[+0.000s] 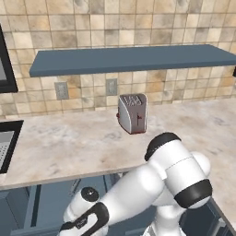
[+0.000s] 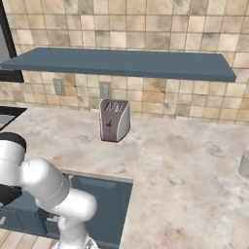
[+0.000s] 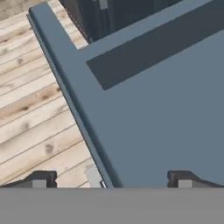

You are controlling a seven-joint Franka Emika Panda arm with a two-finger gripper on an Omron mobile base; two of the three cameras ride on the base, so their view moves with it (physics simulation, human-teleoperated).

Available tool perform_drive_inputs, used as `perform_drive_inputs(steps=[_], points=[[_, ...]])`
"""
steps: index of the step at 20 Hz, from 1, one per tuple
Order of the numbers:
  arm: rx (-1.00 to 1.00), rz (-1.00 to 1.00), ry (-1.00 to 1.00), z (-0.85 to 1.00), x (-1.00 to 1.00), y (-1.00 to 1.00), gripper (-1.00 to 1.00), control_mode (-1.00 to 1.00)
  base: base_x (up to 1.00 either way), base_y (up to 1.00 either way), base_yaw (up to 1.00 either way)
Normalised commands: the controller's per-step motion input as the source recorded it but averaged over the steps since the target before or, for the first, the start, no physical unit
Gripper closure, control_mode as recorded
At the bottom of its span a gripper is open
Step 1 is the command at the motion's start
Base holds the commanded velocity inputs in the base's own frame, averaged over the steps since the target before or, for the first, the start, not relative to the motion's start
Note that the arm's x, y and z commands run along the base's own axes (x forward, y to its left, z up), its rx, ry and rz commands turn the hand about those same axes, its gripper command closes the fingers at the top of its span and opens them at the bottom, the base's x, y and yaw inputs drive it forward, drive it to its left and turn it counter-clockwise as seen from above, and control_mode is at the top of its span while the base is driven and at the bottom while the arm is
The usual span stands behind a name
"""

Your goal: Take the tongs from the drawer on the left and place them on the dining counter next to the tray containing the kebab skewer.

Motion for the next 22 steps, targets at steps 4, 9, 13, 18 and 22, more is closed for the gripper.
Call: perform_drive_inputs(steps=[4,9,13,18,22], points=[[0.0,0.0,0.81,0.16,-1.0,0.57,-1.0,-1.0,0.0,0.0,0.0],[0.07,0.0,0.34,1.0,-0.95,-0.02,-1.0,-1.0,0.0,0.0,0.0],[-0.01,0.0,0.11,1.0,-0.52,-0.16,-1.0,-1.0,0.0,0.0,0.0],[-0.39,-0.11,0.11,1.0,-0.02,-0.1,-1.0,-1.0,0.0,0.0,0.0],[-0.59,-0.26,0.14,1.0,0.33,0.0,-1.0,-1.0,0.0,0.0,0.0]])
